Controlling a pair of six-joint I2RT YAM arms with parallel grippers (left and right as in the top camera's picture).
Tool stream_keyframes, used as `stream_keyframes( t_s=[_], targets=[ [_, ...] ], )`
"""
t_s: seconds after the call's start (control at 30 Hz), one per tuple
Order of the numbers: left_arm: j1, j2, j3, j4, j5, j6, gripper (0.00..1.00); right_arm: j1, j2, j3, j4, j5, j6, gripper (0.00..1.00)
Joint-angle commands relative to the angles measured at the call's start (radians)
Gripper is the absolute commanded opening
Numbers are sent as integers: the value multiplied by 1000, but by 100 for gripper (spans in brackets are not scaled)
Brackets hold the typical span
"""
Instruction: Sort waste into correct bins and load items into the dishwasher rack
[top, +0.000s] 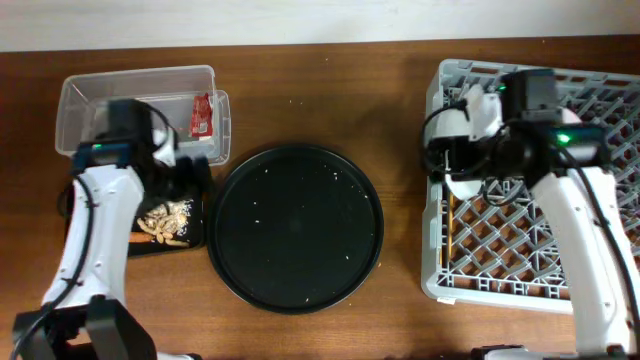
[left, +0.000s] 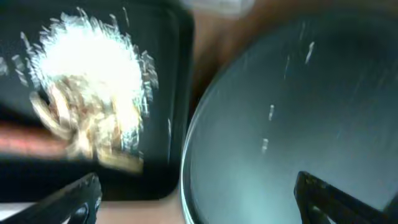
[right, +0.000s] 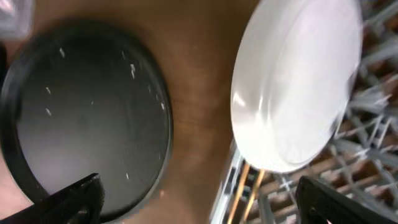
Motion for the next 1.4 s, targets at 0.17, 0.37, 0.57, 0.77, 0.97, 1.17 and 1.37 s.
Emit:
stream_keyframes(
  t_s=[0.17,0.37,0.57,0.77,0.97,1.17,1.37],
  targets=[
    [-20,-120,-22,-252,-70,61,99,-29,-31,-70,-74,31,27,98],
    [-21,-645,-304,-22,-40,60,99,-29,-478,-492,225,80,52,98],
    [-21,-971,-416,59,-38,61,99,-30,-732,-568,203,135,50,98],
    [-21,-970,-416,59,-38,61,99,-30,-666,-568,203,135,50,98],
    [-21,-970,-416,59,-38,61,99,-30,-686,-605,216,135,46,98],
    [-21,-970,-416,59,-38,61,99,-30,-1210,-947,528,135,39,99],
    [-21,-970,-416,59,-38,61,99,-30,-1482,-1223,848,140,39,98]
  ],
)
